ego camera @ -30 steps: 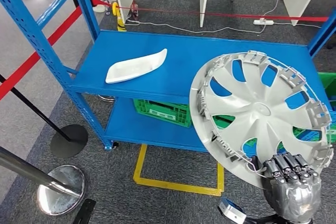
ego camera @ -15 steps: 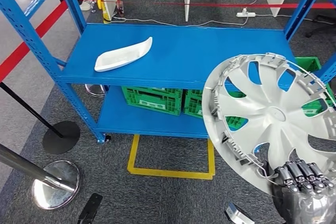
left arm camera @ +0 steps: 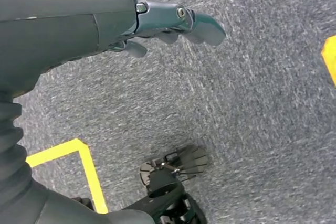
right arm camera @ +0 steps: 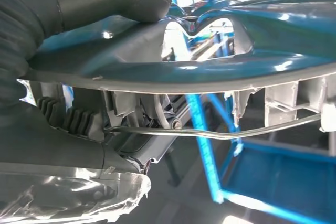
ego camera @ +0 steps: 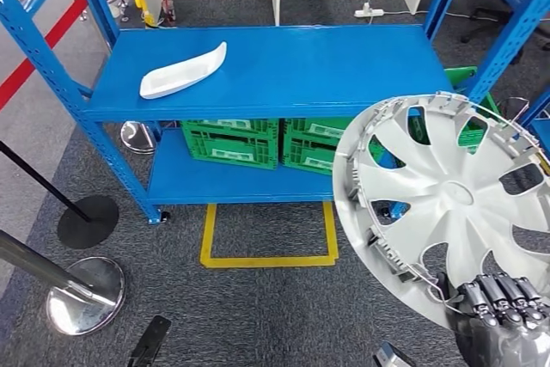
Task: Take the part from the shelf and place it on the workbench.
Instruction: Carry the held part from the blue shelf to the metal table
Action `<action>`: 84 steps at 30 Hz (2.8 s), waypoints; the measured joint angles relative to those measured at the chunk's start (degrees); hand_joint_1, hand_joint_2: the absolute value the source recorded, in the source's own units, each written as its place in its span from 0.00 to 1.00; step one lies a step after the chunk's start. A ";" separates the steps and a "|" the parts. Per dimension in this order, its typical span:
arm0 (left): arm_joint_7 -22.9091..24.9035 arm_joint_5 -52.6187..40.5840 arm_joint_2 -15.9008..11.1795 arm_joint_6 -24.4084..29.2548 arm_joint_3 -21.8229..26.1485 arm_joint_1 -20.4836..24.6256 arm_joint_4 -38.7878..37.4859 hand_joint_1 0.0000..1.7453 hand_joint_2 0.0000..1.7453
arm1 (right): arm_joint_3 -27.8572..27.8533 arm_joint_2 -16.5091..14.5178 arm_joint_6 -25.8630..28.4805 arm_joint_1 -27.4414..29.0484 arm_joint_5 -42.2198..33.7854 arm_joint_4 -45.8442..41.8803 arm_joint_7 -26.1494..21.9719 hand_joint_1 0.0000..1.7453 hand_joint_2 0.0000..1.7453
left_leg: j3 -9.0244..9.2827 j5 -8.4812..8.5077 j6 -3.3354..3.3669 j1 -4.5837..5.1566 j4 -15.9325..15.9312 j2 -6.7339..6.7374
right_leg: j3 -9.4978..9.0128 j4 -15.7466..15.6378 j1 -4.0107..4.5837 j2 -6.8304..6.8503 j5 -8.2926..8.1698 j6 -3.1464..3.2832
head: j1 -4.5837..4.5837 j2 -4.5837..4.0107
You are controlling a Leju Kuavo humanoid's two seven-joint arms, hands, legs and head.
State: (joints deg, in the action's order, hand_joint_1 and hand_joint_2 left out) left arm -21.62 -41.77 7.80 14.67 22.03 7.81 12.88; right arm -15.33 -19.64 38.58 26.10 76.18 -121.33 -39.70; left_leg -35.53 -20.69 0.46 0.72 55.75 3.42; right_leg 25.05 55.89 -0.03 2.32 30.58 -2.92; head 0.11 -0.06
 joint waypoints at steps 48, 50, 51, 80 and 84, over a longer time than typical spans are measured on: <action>1.17 -2.99 -0.22 0.04 -0.92 -0.08 0.09 0.00 1.00 | -0.95 -0.40 0.00 4.95 -0.18 -5.19 3.97 1.00 1.00 | 8.90 -7.53 -0.11 -0.43 -1.26 -6.05 | 12.39 1.12 -0.06 -6.47 -10.93 0.66 | -0.27 0.02; 1.34 -3.25 -0.07 0.04 -0.94 -0.25 0.08 0.00 1.00 | -0.93 -0.40 0.00 5.52 -0.01 -5.63 4.37 1.00 1.00 | 7.81 -6.34 0.56 -0.61 -1.41 -4.90 | 13.67 3.19 -0.08 -5.28 -8.20 0.03 | -0.40 0.02; 1.38 -3.38 -0.07 0.04 -0.94 -0.30 0.08 0.00 1.00 | -0.92 -0.40 0.00 5.71 0.07 -5.80 4.55 1.00 1.00 | 7.24 -5.77 0.84 -0.69 -1.41 -4.28 | 14.56 5.99 -0.14 -4.24 -5.31 -0.23 | -0.50 0.02; 1.60 -4.11 0.42 -1.56 -0.95 -0.58 0.08 0.00 1.00 | -1.53 -0.40 0.00 7.61 -0.43 -7.74 5.98 1.00 1.00 | 6.63 -6.64 -0.28 -1.35 0.02 -5.19 | 11.87 3.05 -0.37 -6.28 -7.49 -0.27 | -0.82 0.02; 1.66 -3.87 0.38 -2.19 -0.89 -0.88 0.08 0.00 1.00 | -1.51 -0.40 0.00 7.67 -0.15 -7.82 6.93 1.00 1.00 | 5.89 -5.90 0.72 -0.99 0.00 -2.88 | 16.96 16.62 -0.39 -2.88 -0.05 -1.07 | -1.33 0.02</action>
State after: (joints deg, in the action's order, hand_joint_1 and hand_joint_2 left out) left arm -19.96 -45.65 8.18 12.47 21.14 6.93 12.96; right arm -16.84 -20.04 38.58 33.76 76.04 -129.15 -32.77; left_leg -29.63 -26.59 1.18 -0.27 55.76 0.54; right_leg 42.02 72.51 -0.42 -0.56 30.52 -3.99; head -1.21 -0.04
